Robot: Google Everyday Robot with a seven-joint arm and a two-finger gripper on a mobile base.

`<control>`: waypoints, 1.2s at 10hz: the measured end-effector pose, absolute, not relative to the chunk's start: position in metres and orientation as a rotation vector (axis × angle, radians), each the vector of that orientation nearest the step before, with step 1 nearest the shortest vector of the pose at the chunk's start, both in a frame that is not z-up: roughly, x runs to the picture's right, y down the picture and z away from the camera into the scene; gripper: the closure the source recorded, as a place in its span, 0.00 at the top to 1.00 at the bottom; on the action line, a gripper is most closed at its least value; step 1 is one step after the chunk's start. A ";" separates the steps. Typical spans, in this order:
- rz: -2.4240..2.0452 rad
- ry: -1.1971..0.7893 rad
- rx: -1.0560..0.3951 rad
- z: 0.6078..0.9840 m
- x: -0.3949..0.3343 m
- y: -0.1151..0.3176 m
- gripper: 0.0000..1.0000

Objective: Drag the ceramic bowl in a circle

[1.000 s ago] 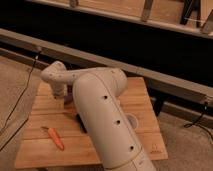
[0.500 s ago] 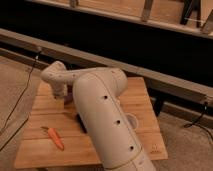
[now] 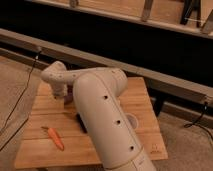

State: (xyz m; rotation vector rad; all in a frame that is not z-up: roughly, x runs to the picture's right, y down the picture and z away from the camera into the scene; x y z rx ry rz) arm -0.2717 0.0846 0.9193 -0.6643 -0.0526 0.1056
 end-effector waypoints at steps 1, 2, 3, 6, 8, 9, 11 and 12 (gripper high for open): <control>0.084 -0.064 -0.656 0.919 -0.276 0.085 0.62; 0.067 -0.072 -0.649 0.918 -0.279 0.085 0.54; 0.053 -0.076 -0.640 0.917 -0.279 0.084 0.42; 0.026 -0.086 -0.620 0.913 -0.278 0.081 0.08; 0.017 -0.091 -0.622 0.911 -0.277 0.083 0.00; 0.011 -0.095 -0.626 0.911 -0.277 0.084 0.00; 0.006 -0.098 -0.631 0.911 -0.276 0.086 0.00; 0.006 -0.100 -0.633 0.913 -0.274 0.087 0.00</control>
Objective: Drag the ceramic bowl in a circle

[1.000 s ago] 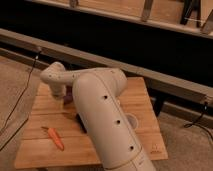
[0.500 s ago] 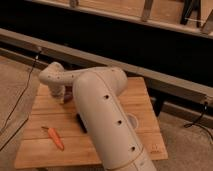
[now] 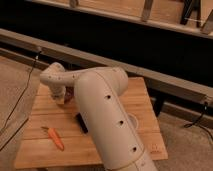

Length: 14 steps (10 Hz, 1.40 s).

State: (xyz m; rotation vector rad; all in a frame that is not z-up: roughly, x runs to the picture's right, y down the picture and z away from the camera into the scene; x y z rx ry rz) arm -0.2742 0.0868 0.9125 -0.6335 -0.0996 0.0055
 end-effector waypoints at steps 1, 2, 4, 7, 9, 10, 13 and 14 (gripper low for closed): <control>0.006 -0.098 -0.636 0.913 -0.272 0.087 0.00; 0.005 -0.096 -0.638 0.914 -0.271 0.086 0.00; -0.002 -0.090 -0.634 0.919 -0.269 0.081 0.00; -0.026 -0.091 -0.606 0.926 -0.275 0.065 0.00; -0.055 -0.099 -0.597 0.931 -0.285 0.059 0.00; -0.071 -0.103 -0.596 0.934 -0.292 0.058 0.00; -0.126 -0.118 -0.594 0.939 -0.313 0.056 0.00; -0.149 -0.129 -0.590 0.939 -0.322 0.055 0.00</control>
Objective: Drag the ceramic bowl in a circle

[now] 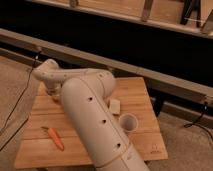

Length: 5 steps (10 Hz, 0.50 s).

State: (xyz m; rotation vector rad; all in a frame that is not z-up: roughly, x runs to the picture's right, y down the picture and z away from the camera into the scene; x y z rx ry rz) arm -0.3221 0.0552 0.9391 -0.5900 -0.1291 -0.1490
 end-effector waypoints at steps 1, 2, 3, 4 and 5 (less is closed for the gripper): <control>-0.168 -0.137 -0.589 0.937 -0.329 0.055 0.00; -0.187 -0.147 -0.587 0.935 -0.337 0.055 0.00; -0.202 -0.154 -0.587 0.932 -0.342 0.056 0.00; -0.214 -0.160 -0.589 0.930 -0.345 0.057 0.00; -0.232 -0.167 -0.594 0.926 -0.349 0.061 0.00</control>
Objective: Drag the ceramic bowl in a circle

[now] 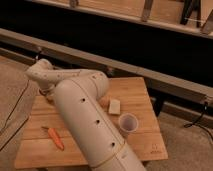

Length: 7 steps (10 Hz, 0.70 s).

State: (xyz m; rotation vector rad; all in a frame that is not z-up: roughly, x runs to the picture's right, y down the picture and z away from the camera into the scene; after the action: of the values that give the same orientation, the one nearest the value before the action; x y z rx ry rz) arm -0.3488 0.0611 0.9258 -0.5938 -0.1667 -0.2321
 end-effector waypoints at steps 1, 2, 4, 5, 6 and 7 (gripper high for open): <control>-0.249 -0.173 -0.601 0.922 -0.351 0.066 0.00; -0.263 -0.177 -0.610 0.919 -0.353 0.072 0.00; -0.295 -0.186 -0.630 0.910 -0.355 0.085 0.00; -0.308 -0.189 -0.637 0.906 -0.356 0.089 0.00; -0.327 -0.193 -0.645 0.900 -0.355 0.095 0.00; -0.347 -0.198 -0.655 0.893 -0.354 0.102 0.00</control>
State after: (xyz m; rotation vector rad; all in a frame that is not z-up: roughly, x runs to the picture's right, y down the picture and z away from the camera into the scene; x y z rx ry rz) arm -0.3543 0.1022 0.8935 -0.6550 -0.1982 -0.3466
